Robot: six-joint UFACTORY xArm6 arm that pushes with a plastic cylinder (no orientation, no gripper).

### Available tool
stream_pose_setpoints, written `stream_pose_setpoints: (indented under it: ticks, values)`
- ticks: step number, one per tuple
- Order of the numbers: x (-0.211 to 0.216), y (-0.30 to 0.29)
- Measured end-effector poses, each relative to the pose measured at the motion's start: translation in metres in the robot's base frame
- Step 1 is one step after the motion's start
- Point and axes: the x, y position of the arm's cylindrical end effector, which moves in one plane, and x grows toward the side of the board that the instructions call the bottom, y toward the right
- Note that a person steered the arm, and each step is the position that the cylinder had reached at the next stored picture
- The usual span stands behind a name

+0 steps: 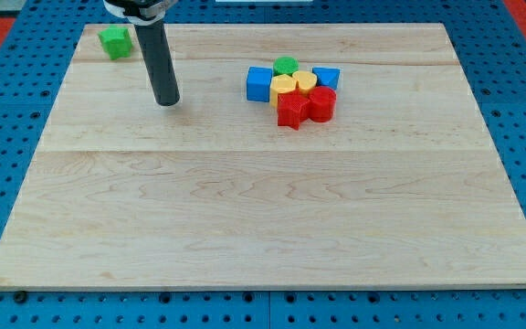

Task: Push the green star slightly to right

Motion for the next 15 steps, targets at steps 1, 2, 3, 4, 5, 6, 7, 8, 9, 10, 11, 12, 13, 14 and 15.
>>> stream_pose_setpoints:
  ticks: [1, 2, 3, 4, 5, 6, 7, 8, 9, 10, 11, 12, 13, 14, 15]
  values:
    - [-0.004, -0.001]
    - [-0.022, -0.010]
    - [-0.035, -0.013]
    - [-0.044, -0.036]
    - [-0.045, -0.100]
    - [-0.069, -0.160]
    - [-0.087, -0.172]
    - [-0.096, -0.172]
    - [-0.113, -0.161]
    - [-0.124, -0.152]
    - [-0.124, -0.115]
    - [-0.124, -0.070]
    - [-0.124, -0.023]
    - [-0.111, -0.042]
    - [-0.077, -0.046]
